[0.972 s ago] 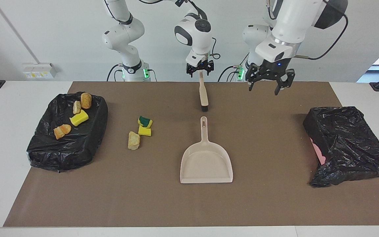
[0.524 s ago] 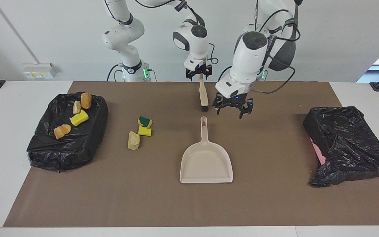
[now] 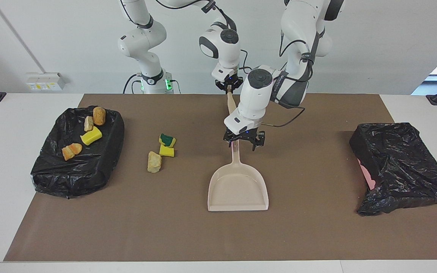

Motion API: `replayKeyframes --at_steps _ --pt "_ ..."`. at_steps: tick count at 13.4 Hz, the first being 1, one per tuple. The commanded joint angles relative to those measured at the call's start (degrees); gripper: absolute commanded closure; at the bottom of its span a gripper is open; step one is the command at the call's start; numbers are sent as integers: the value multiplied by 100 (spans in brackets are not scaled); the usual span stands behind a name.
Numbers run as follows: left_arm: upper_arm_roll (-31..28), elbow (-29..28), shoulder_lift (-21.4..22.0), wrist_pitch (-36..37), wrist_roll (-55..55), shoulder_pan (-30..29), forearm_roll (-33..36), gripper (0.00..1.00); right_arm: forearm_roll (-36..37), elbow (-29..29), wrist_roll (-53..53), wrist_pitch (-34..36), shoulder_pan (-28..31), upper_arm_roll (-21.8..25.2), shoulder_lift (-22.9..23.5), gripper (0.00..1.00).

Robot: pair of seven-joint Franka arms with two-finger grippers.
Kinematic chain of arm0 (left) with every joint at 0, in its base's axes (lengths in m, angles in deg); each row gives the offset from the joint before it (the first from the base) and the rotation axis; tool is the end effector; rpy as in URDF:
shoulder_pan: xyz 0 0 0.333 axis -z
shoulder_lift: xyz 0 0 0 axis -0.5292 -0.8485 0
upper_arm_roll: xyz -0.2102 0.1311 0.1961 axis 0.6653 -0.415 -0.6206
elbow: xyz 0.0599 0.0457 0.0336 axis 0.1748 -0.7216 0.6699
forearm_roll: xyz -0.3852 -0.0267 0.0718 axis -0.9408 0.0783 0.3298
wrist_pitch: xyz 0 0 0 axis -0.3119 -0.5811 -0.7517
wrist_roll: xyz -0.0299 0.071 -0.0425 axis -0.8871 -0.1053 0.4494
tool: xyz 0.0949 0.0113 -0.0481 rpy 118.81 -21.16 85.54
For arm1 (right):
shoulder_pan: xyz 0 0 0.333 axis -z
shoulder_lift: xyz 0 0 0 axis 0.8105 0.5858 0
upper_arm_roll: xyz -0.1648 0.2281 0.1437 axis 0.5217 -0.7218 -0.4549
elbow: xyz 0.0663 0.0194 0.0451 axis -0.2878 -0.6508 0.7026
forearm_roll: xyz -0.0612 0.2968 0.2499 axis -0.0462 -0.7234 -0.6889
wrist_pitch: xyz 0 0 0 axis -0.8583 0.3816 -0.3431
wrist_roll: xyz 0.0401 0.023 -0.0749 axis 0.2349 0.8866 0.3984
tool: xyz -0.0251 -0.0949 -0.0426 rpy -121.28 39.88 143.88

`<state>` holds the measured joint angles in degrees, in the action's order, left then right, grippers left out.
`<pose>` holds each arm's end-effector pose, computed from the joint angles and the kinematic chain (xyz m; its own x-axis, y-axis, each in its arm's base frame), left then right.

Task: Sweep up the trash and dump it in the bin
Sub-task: 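Grasp the dustpan with the left gripper while the right gripper holds the brush, then move the brush with the right gripper behind the sponges and bread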

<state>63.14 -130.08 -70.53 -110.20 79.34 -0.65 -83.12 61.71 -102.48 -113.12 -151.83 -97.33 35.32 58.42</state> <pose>0.5319 -0.3788 0.3944 0.9766 -0.2073 0.0568 -0.2110 -0.9750 0.0695 0.2314 0.4124 0.3346 0.9817 0.0870 -0.1691 0.0797 -0.9956 -0.0495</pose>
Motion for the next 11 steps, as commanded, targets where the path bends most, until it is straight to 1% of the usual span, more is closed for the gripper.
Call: replayKeyframes --at_steps 1,2,3,5,7,9,10,11 --pt "-76 -186 53 -209 162 95 30 0 -103 132 374 694 144 42 -197 100" --pt "-85 -134 -156 -296 267 182 39 0 -95 123 532 1019 275 42 -381 100" --pt "-85 -107 -263 -462 416 235 48 0 -77 88 656 1284 433 42 -609 100" --pt "-77 -98 -264 -498 426 236 57 0 -33 53 1041 1811 854 42 -1119 100" --pt "-77 -115 -273 -508 426 227 48 0 -7 44 1428 2260 1354 42 -1462 100" --pt "-68 -142 -273 -464 409 236 48 0 2 62 1771 2559 2004 51 -1805 100" --pt "-76 -185 -281 -438 374 244 48 0 -7 62 2034 2622 2399 51 -1902 100" --pt "-77 -177 -282 -420 365 236 48 11 -7 79 2228 2709 2847 51 -1955 100"
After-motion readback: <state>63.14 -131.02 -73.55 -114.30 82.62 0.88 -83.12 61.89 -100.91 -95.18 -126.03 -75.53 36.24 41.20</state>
